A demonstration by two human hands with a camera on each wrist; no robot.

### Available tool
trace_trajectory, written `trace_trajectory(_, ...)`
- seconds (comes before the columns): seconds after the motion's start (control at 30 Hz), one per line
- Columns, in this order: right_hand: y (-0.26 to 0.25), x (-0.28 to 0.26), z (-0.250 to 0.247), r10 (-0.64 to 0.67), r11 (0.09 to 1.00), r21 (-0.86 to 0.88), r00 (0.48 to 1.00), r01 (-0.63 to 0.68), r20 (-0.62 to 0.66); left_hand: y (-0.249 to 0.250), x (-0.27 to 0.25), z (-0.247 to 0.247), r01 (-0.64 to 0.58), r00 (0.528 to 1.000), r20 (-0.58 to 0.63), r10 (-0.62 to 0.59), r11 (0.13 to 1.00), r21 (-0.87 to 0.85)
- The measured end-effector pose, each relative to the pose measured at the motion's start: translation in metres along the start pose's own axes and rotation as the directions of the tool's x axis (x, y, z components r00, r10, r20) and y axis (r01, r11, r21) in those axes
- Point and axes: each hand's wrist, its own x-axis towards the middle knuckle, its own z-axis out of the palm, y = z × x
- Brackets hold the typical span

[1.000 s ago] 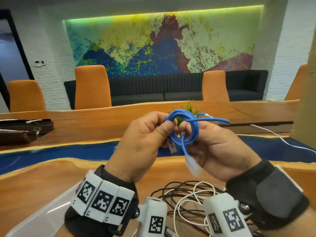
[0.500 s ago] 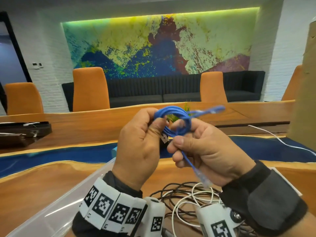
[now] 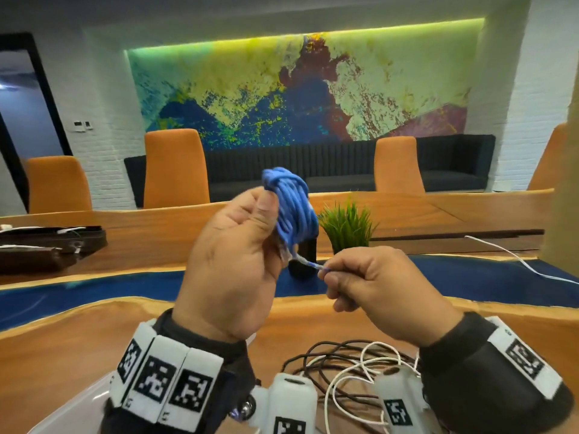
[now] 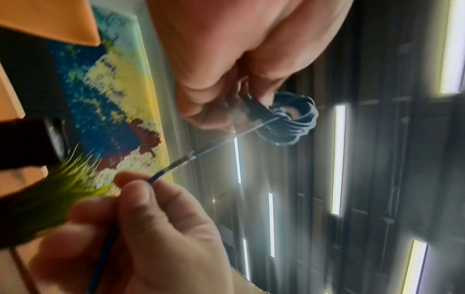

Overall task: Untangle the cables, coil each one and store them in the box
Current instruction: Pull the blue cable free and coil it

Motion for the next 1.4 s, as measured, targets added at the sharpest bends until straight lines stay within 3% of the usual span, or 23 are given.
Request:
trace_trajectory(0.03, 0.001, 0.001, -0.003, 0.001, 1.000, -0.005, 0.999, -0.001, -0.034, -0.001, -0.002, 0.002, 0.038, 0.997, 0.069, -0.040, 0.999, 0.026)
trace_trajectory(0.1, 0.002, 0.002, -0.012, 0.004, 1.000, 0.023, 0.992, -0.001, -0.123, -0.007, -0.005, 0.003, -0.003, 0.988, 0.150, -0.043, 0.955, 0.296)
trace_trajectory(0.13, 0.001, 0.002, -0.017, 0.002, 0.999, 0.046, 0.986, 0.006, -0.165, -0.011, -0.005, 0.002, -0.070, 0.985, 0.174, -0.015, 0.879, 0.472)
trace_trajectory(0.2, -0.003, 0.002, -0.025, -0.014, 0.997, 0.068, 0.974, 0.031, -0.228, -0.018, -0.004, -0.001, -0.160, 0.980, 0.196, 0.037, 0.732, 0.662)
trace_trajectory(0.33, -0.008, 0.000, -0.028, -0.050, 0.996, 0.050, 0.958, 0.067, -0.282, -0.021, -0.002, -0.004, -0.189, 0.982, 0.141, 0.127, 0.680, 0.708)
trace_trajectory(0.47, -0.018, -0.003, -0.023, -0.081, 0.983, 0.131, 0.947, 0.127, -0.310, -0.022, -0.001, -0.012, -0.152, 0.985, 0.168, 0.030, 0.608, 0.780)
trace_trajectory(0.57, -0.025, -0.006, -0.020, -0.100, 0.967, 0.191, 0.944, 0.166, -0.315, -0.027, -0.001, -0.008, -0.147, 0.986, 0.160, 0.042, 0.670, 0.727)
trace_trajectory(0.7, -0.024, -0.007, -0.021, -0.058, 0.965, 0.232, 0.964, 0.121, -0.258, -0.032, 0.003, -0.008, -0.123, 0.988, -0.001, 0.155, 0.787, 0.605)
trace_trajectory(0.83, -0.020, -0.006, -0.020, -0.079, 0.995, 0.043, 0.986, 0.086, -0.145, -0.041, 0.002, -0.006, -0.077, 0.984, -0.099, 0.147, 0.855, 0.513)
trace_trajectory(1.03, -0.013, -0.004, -0.024, -0.089, 0.991, -0.111, 0.987, 0.075, -0.133, -0.047, 0.001, -0.002, -0.078, 0.981, -0.115, 0.154, 0.865, 0.496)
trace_trajectory(1.1, -0.011, -0.003, -0.021, -0.125, 0.981, -0.171, 0.970, 0.089, -0.209, -0.047, 0.001, -0.004, -0.082, 0.977, -0.127, 0.171, 0.853, 0.515)
trace_trajectory(1.2, -0.019, -0.004, -0.019, -0.314, 0.943, -0.228, 0.874, 0.242, -0.371, -0.046, 0.003, -0.008, -0.118, 0.968, -0.111, 0.225, 0.800, 0.589)
trace_trajectory(1.27, -0.023, -0.006, -0.016, -0.406, 0.908, -0.264, 0.844, 0.326, -0.352, -0.046, 0.003, -0.009, -0.128, 0.968, -0.093, 0.232, 0.781, 0.611)
trace_trajectory(1.4, -0.016, -0.005, -0.002, -0.459, 0.859, -0.400, 0.829, 0.320, -0.321, -0.050, 0.001, -0.007, -0.060, 0.979, -0.131, 0.155, 0.838, 0.543)
